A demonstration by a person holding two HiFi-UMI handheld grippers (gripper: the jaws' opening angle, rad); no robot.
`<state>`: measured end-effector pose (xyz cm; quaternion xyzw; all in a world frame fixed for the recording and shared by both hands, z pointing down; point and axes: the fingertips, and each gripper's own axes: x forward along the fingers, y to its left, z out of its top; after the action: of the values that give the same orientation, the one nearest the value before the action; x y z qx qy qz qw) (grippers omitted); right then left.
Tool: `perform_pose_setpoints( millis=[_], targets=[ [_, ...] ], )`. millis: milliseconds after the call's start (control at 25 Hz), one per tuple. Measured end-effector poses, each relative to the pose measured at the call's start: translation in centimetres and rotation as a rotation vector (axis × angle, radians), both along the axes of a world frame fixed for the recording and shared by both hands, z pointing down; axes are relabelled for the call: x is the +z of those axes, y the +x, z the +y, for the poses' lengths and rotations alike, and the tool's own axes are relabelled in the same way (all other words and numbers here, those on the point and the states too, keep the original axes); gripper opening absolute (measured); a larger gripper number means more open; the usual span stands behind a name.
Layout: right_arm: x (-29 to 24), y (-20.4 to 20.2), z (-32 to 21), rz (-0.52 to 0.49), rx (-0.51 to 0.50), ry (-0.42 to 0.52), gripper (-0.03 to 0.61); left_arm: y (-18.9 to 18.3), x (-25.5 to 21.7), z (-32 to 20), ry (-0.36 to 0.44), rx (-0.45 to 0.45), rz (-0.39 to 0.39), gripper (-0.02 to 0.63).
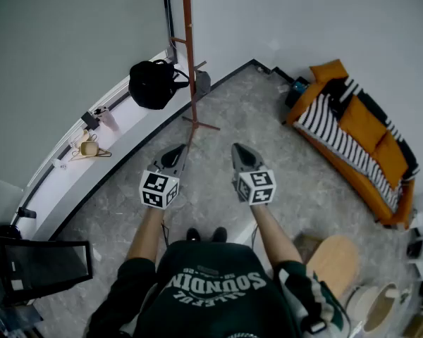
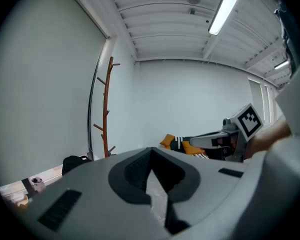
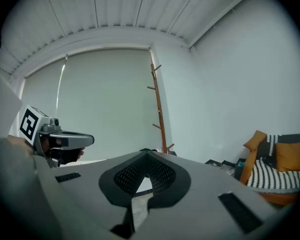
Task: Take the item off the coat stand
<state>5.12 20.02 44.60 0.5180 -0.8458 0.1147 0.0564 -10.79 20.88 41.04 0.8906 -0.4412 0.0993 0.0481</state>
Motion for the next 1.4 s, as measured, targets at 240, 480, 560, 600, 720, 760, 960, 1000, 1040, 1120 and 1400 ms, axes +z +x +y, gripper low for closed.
perform_pose_setpoints(
  millis=[240, 480, 560, 600, 720, 760, 960, 1000, 1040, 1120, 1400],
  targets=[
    [-0.7, -0.6, -0.8, -0.004, -0.025, 0.024, -0.002, -0.7, -0.2, -0.4, -0.003, -0.011, 0.018, 0.000],
    [-0.6, -0.9, -0.6, 0.012, -0.027, 0.013, -0.002, -0.7, 0.1, -0.4, -0.005, -0.007, 0.020, 0.000],
    [-1.0, -0.9, -0.6, 0.018, -0.023, 0.041, -0.002, -0.8, 0.3, -0.4, -0.005, -0.006, 0.020, 0.000],
    [-1.2, -0.9, -0.6, 0.019, -0.019, 0.056, -0.002, -0.9, 0.4, -0.4, -0.006, -0.007, 0.020, 0.000],
    [-1.9, -0.4, -0.7, 0.012, -0.012, 0.080, -0.002, -1.0, 0.7, -0.5, -0.012, -0.008, 0.019, 0.000],
    [-2.1, -0.3, -0.8, 0.010, -0.011, 0.084, -0.002, -1.0, 0.8, -0.6, -0.014, -0.008, 0.019, 0.000],
    [-2.4, 0.4, -1.2, 0.025, -0.006, 0.079, -0.002, -0.6, 0.9, -1.0, -0.020, -0.016, 0.025, 0.000],
    [-2.4, 0.5, -1.3, 0.031, -0.007, 0.077, -0.002, -0.4, 1.0, -1.1, -0.021, -0.019, 0.025, 0.000],
    [-2.4, 0.6, -1.4, 0.034, -0.009, 0.080, -0.002, -0.3, 1.0, -1.2, -0.022, -0.022, 0.025, 0.000],
    [-2.2, 0.7, -1.5, 0.039, -0.016, 0.083, -0.002, 0.0, 1.1, -1.2, -0.027, -0.028, 0.025, 0.000],
    [-0.6, 2.4, -1.8, 0.041, -0.034, 0.065, -0.002, 1.4, 1.3, -1.0, -0.027, -0.041, 0.026, 0.000]
  ],
)
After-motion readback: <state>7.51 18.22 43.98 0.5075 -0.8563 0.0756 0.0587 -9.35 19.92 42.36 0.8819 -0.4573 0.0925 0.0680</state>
